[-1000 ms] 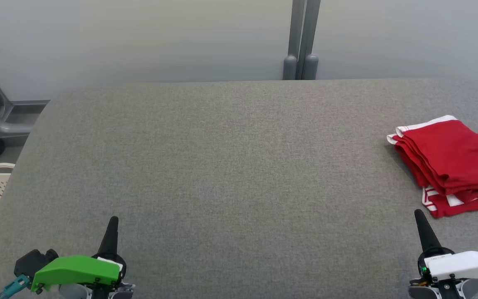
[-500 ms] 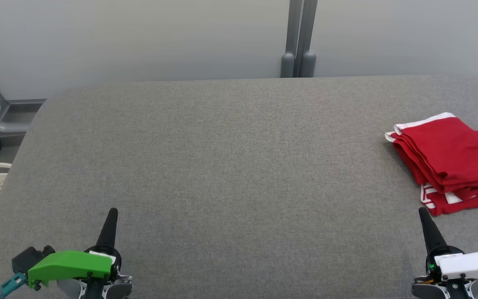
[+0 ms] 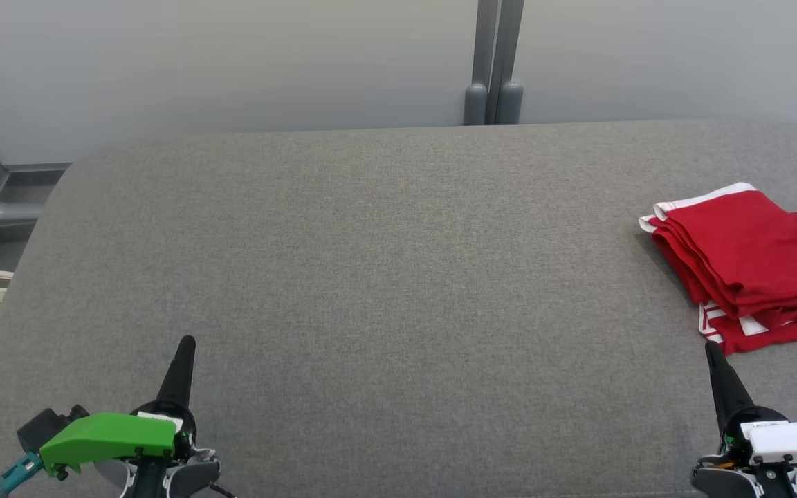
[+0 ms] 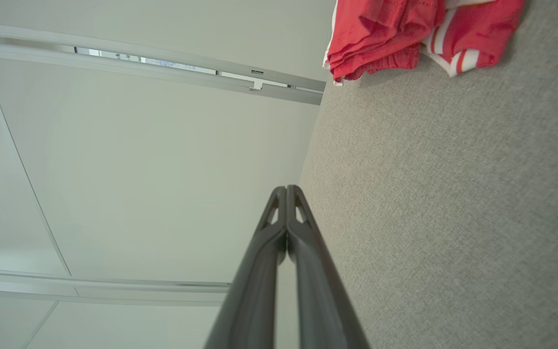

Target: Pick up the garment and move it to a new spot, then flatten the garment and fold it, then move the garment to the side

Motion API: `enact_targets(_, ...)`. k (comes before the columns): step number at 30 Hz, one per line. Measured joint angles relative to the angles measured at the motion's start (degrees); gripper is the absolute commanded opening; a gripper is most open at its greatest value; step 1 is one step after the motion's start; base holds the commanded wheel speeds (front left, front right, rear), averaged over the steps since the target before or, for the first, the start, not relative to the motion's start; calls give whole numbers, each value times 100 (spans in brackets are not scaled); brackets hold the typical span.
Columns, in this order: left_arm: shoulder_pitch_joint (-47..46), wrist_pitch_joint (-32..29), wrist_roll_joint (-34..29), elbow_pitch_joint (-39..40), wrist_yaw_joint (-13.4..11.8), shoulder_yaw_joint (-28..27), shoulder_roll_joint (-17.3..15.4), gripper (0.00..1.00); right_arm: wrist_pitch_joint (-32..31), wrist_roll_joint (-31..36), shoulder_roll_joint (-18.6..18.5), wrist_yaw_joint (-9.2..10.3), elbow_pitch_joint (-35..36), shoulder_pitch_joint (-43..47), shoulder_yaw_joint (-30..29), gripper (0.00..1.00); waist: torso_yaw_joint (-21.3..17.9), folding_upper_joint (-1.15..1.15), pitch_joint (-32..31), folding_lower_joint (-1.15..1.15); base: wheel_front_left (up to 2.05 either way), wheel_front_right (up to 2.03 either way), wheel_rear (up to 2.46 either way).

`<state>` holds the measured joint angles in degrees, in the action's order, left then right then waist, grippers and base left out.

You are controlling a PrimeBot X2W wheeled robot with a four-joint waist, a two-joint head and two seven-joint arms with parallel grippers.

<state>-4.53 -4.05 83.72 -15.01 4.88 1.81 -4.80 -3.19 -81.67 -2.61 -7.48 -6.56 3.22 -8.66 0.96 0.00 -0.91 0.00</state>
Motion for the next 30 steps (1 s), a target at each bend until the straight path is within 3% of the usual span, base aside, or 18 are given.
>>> enact_targets(30, -126, -325, 870, 85, 242, -334, 189, 0, -160, -1129, -13, 0, 232, 35, -124, 0, -91, 0, 92, 0, 0, 0, 0)
